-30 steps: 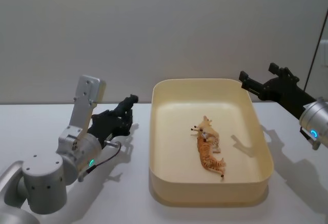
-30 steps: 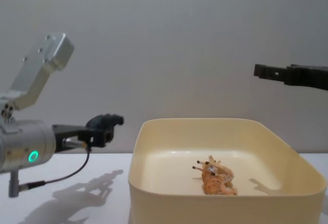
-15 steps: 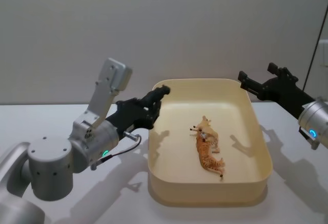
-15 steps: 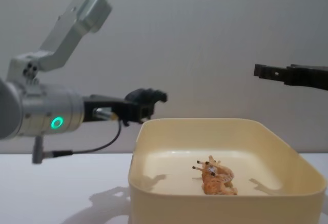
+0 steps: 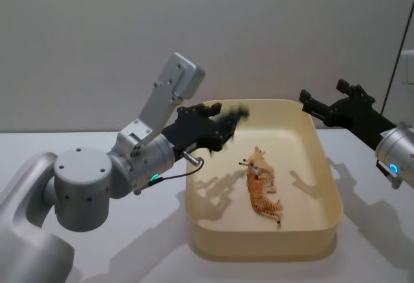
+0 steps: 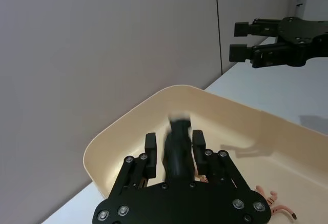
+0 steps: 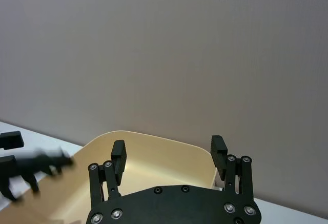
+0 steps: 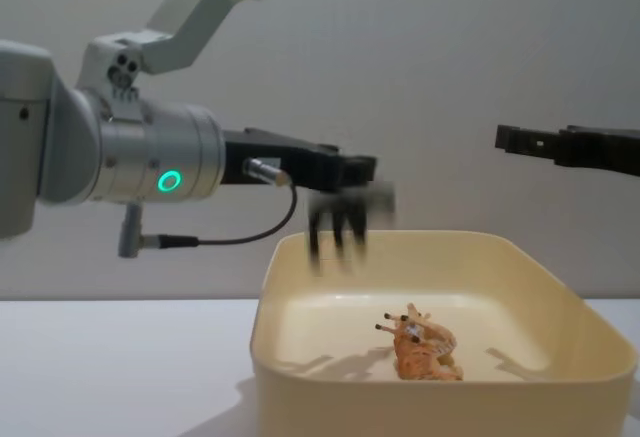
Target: Pick up the toy alternately with two hands and place it into the central storage box.
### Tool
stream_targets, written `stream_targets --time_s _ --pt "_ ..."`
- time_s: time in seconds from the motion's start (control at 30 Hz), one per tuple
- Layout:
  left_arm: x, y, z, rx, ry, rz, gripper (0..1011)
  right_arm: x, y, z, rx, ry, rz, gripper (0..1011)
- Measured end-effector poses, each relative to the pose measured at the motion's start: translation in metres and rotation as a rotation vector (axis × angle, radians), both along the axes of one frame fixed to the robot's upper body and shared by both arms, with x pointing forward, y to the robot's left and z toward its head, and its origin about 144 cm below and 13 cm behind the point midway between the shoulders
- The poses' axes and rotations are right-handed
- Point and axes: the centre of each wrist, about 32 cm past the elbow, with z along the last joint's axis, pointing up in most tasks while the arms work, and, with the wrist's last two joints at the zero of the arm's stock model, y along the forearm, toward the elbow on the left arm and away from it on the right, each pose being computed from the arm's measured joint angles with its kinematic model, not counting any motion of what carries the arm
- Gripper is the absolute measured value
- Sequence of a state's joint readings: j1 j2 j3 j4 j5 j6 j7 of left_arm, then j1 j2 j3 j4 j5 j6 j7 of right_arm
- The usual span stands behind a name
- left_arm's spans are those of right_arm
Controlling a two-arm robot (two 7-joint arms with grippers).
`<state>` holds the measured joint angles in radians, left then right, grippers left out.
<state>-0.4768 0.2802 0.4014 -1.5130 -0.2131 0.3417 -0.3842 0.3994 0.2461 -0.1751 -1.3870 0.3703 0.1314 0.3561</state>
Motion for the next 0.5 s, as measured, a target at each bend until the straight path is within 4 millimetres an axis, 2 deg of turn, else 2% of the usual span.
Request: stream_targets --time_s 0.5 --pt "0.0020 -0.0098 0.0112 0.031 -0.029 -0.047 850 0.0000 0.0000 0.0000 0.000 0.000 0.000 1001"
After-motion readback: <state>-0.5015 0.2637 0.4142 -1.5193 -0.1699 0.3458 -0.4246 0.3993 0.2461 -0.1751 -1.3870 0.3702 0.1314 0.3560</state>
